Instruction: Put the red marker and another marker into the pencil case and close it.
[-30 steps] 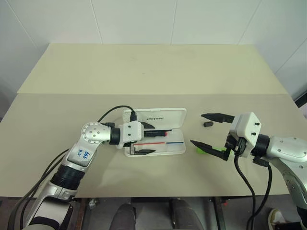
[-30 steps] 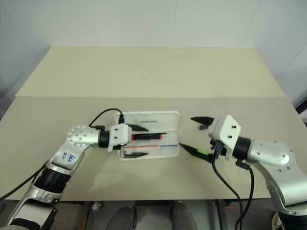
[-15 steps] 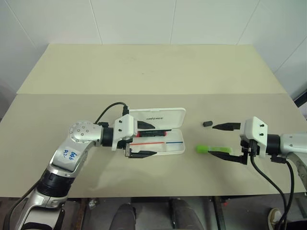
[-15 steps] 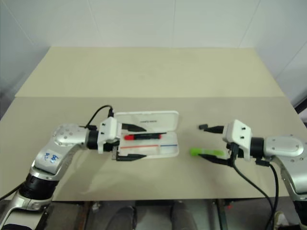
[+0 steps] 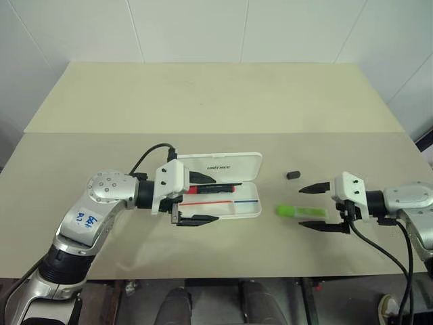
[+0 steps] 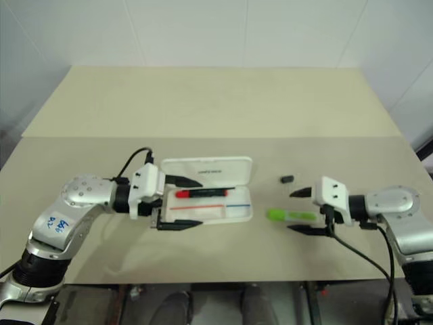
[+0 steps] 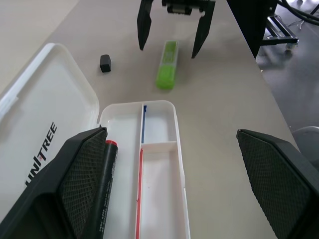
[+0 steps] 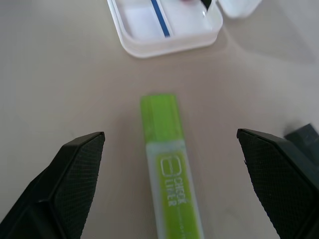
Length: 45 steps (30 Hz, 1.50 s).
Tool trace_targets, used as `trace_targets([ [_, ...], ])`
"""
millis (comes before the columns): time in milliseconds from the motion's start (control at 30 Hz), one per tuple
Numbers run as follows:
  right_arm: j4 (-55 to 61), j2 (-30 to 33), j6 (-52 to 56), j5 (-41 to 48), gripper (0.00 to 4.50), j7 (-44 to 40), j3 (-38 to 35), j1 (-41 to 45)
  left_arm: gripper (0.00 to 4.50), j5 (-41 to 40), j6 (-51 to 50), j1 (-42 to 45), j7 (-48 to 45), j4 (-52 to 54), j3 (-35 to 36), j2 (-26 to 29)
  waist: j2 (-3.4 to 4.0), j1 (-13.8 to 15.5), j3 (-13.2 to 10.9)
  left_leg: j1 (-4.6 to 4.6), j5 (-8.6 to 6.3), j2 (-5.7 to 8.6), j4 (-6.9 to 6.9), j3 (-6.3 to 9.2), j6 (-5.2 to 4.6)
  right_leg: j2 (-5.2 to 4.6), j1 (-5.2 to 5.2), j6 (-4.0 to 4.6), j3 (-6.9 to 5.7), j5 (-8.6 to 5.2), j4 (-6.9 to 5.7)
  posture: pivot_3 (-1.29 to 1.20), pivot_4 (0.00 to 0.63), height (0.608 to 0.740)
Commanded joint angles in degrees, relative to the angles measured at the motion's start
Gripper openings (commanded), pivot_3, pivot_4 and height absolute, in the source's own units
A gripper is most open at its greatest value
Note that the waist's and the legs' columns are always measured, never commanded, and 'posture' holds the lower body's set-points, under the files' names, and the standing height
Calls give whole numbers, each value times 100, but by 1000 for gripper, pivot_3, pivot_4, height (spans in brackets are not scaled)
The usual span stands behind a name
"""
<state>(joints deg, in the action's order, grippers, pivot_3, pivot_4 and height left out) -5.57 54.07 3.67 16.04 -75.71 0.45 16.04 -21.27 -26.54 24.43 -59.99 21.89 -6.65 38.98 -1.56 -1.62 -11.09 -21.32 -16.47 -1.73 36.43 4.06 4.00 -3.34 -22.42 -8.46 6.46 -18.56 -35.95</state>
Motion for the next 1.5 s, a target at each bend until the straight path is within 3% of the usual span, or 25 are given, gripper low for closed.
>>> trace_targets([
  [33, -267, -29, -229, -117, 4500, -131, 67, 141, 4457, -122, -24, -19, 58, 233, 115, 52, 0, 0, 0, 0, 0, 0, 0, 0, 0, 0, 0, 0, 0, 0, 0, 0, 150, 740],
  [100, -434, -49, -290, -171, 4500, -155, 115, 183, 4457, -125, -35, -12, 80, 240, 109, 56, 0, 0, 0, 0, 0, 0, 0, 0, 0, 0, -1, 0, 0, 0, -1, 0, 150, 740],
  [167, -630, -62, -388, -243, 4096, -176, 150, 220, 4500, -134, -44, -1, 96, 245, 119, 67, 0, 0, 0, 0, 0, 0, 0, 0, 0, 0, 0, 0, 0, 0, -1, 0, 150, 740],
  [300, -927, -83, -558, -342, 2814, -242, 180, 289, 4500, -125, -34, 15, 115, 240, 121, 80, 0, -1, 0, 0, 0, 0, 1, -1, 0, 0, 0, 0, 1, 0, -2, 0, 150, 740],
  [433, -959, -99, -577, -309, 1211, -402, 217, 300, 4500, -126, -32, 30, 121, 234, 125, 89, 0, -7, 0, 1, 0, 0, 1, -1, 0, 0, 0, 0, 2, 0, -3, 0, 150, 740],
  [467, -929, -102, -554, -291, 1078, -439, 220, 291, 4500, -125, -31, 31, 120, 233, 127, 94, 0, -5, 0, 1, 0, 0, 1, 0, 0, 0, 0, 0, 2, 0, -3, 0, 150, 740],
  [800, -605, -144, -386, -270, 1083, -259, 133, 386, 4500, -189, 91, 6, -101, 116, 237, 347, 1, -4, 0, 1, 0, 0, 3, -1, 0, 0, 0, -1, 2, 1, -5, 0, 150, 740],
  [1200, 827, 120, 590, 363, 1083, -213, -313, 370, 4500, -450, 161, -400, -592, 43, 898, 1016, 7, -5, -4, 0, 0, -1, 3, 0, 0, 0, -2, -1, 1, 0, -4, 0, 150, 740],
  [1500, 2084, -467, 1676, 904, 1083, 191, 178, 947, 4500, -448, 329, -1124, -733, 249, 1259, 1361, 14, -17, -9, 1, 0, -5, 1, 0, 0, 2, -3, 1, 0, 0, -6, 0, 150, 740],
])
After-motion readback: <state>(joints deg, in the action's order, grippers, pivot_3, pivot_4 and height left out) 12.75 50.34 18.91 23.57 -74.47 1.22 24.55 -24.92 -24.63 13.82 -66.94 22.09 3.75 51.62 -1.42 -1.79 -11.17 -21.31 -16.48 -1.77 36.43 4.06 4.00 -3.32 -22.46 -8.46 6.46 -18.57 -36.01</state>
